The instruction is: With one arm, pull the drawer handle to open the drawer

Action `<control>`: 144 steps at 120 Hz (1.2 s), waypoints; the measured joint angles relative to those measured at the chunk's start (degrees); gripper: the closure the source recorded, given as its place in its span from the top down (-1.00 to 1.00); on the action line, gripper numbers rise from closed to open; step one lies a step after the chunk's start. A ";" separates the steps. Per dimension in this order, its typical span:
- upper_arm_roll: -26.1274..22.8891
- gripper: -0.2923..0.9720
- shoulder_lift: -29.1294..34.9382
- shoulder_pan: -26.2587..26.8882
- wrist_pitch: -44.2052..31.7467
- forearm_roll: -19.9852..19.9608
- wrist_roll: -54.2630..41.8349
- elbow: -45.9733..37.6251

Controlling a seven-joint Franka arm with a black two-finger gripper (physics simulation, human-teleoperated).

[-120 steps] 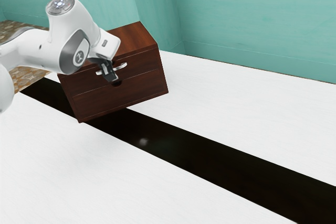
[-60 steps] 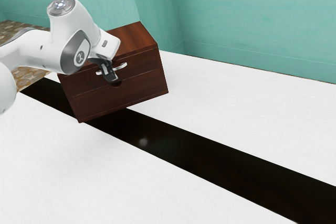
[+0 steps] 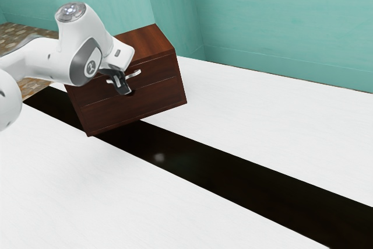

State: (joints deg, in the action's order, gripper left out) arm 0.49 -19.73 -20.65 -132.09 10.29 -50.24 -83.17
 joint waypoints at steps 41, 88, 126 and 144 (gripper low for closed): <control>-0.06 -0.37 0.23 0.07 -0.03 -0.47 0.12 0.00; -0.13 -0.67 0.95 0.32 0.12 -0.34 0.31 -0.37; -0.43 -0.71 3.16 0.52 -0.15 -0.10 0.96 -3.80; -0.58 -0.71 4.97 0.73 -0.22 -0.06 1.26 -6.06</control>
State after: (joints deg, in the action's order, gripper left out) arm -0.10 -14.76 -19.92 -132.31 10.23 -48.98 -89.23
